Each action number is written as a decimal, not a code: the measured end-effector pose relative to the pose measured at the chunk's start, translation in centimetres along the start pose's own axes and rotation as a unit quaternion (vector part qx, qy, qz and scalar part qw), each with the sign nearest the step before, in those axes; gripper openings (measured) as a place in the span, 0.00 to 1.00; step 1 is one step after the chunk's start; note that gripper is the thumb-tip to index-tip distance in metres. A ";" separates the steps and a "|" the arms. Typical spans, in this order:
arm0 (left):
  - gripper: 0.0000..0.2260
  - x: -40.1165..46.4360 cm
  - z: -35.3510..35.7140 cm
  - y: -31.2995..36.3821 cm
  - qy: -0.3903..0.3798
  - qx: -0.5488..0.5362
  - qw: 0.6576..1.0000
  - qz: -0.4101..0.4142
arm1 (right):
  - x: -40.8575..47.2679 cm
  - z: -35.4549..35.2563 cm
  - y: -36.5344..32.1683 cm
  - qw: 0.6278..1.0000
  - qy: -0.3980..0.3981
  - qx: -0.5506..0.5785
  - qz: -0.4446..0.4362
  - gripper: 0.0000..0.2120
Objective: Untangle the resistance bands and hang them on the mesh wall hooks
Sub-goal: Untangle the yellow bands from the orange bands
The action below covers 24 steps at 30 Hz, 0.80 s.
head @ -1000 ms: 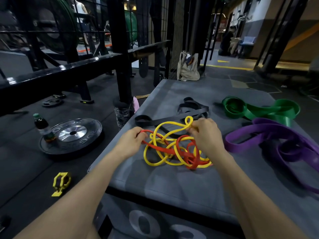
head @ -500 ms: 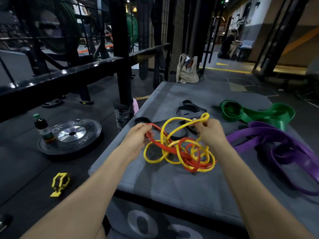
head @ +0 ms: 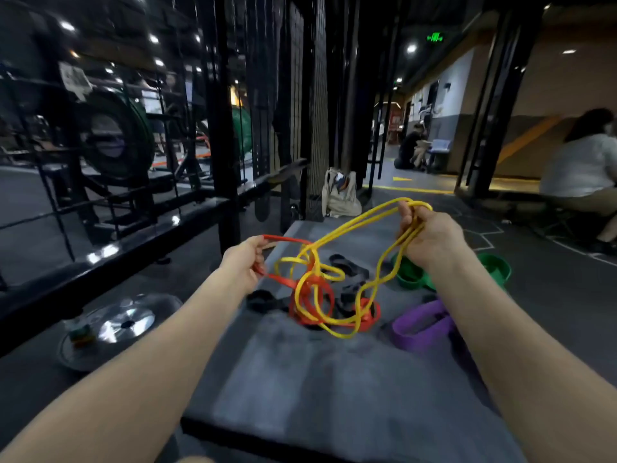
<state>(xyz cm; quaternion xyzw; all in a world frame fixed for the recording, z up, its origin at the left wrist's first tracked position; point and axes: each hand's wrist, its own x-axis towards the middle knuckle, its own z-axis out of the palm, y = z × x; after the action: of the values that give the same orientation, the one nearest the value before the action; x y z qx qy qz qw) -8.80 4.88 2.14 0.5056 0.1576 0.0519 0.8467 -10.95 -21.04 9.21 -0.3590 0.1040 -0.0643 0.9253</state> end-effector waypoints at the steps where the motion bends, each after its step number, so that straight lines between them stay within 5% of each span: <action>1: 0.11 0.1 0.3 0.9 0.012 -0.011 1.000 0.007 | -0.3 0.1 -1.1 1.000 0.005 0.014 -0.025 0.15; 11: 0.08 -0.5 0.8 1.9 0.123 -0.057 0.991 0.011 | -1.8 -7.0 -6.9 0.964 0.145 0.118 -0.189 0.14; 14: 0.09 -1.9 2.2 0.5 0.104 -0.028 0.994 0.032 | -1.6 -9.5 -5.1 0.959 0.187 0.000 -0.211 0.14; 17: 0.10 -2.7 3.7 0.0 0.041 -0.027 0.997 0.054 | -1.5 -10.9 -2.9 0.926 0.140 -0.273 -0.219 0.13; 21: 0.08 -2.0 5.2 0.4 -0.042 0.004 0.996 0.077 | -1.5 -11.8 -0.8 0.794 -0.008 -0.596 -0.119 0.13; 23: 0.09 -2.3 6.2 1.2 -0.088 -0.003 0.992 0.090 | -1.1 -11.7 0.2 0.682 -0.075 -0.728 -0.005 0.06; 24: 0.09 -2.5 6.6 1.8 -0.112 -0.010 0.989 0.097 | -0.9 -11.7 0.6 0.598 -0.102 -0.794 0.041 0.10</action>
<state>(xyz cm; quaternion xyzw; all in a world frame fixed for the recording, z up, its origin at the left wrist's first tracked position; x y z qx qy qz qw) -8.97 -0.39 7.19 0.5124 0.0113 0.0779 0.8551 -14.54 -28.01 0.48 -0.9515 0.0334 0.1186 0.2817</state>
